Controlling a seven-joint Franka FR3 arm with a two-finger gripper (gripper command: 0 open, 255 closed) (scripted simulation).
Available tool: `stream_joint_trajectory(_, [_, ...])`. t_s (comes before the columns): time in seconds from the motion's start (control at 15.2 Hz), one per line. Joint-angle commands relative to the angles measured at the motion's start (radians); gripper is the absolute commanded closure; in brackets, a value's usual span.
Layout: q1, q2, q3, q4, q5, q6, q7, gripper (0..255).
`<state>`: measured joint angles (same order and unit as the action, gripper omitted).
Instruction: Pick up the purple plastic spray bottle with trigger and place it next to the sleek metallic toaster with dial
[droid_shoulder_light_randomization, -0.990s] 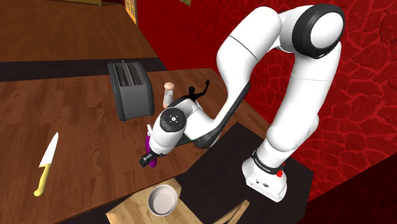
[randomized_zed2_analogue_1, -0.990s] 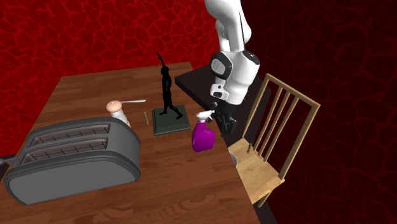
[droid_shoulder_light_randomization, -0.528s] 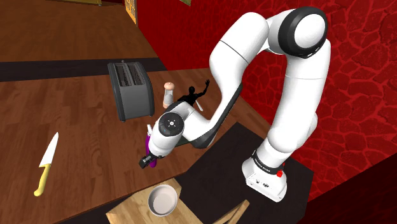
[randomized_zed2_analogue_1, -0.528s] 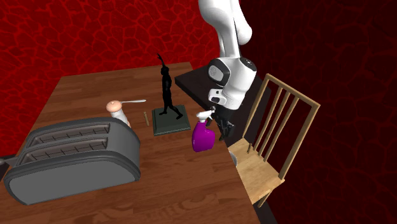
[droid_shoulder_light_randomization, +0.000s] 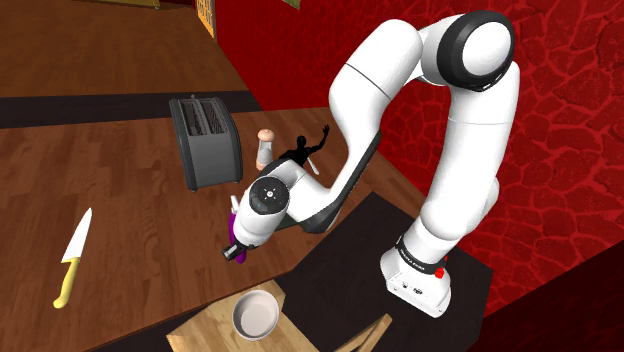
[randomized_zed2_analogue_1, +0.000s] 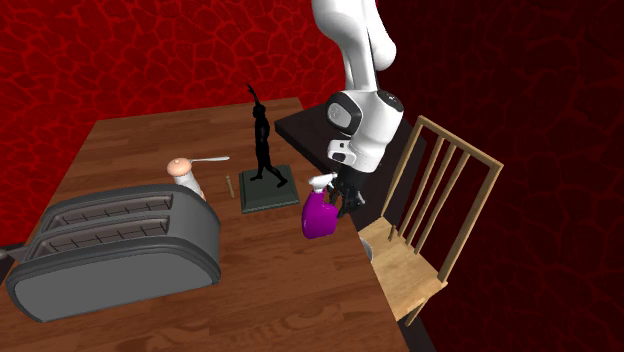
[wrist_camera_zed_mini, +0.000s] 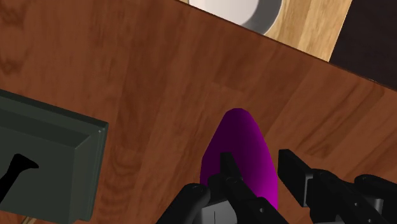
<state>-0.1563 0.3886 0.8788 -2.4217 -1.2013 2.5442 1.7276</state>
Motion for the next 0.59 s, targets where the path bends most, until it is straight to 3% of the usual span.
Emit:
stream_joint_trajectory(0.0, [0.000,0.000,0.000,0.000,0.000,0.000,0.000,255])
stream_joint_trajectory(0.33, [0.000,0.001,-0.001,0.000,-0.001,0.000,0.000,255])
stream_joint_trajectory(0.53, [-0.038,-0.050,0.044,-0.015,0.074,0.005,-0.056,255])
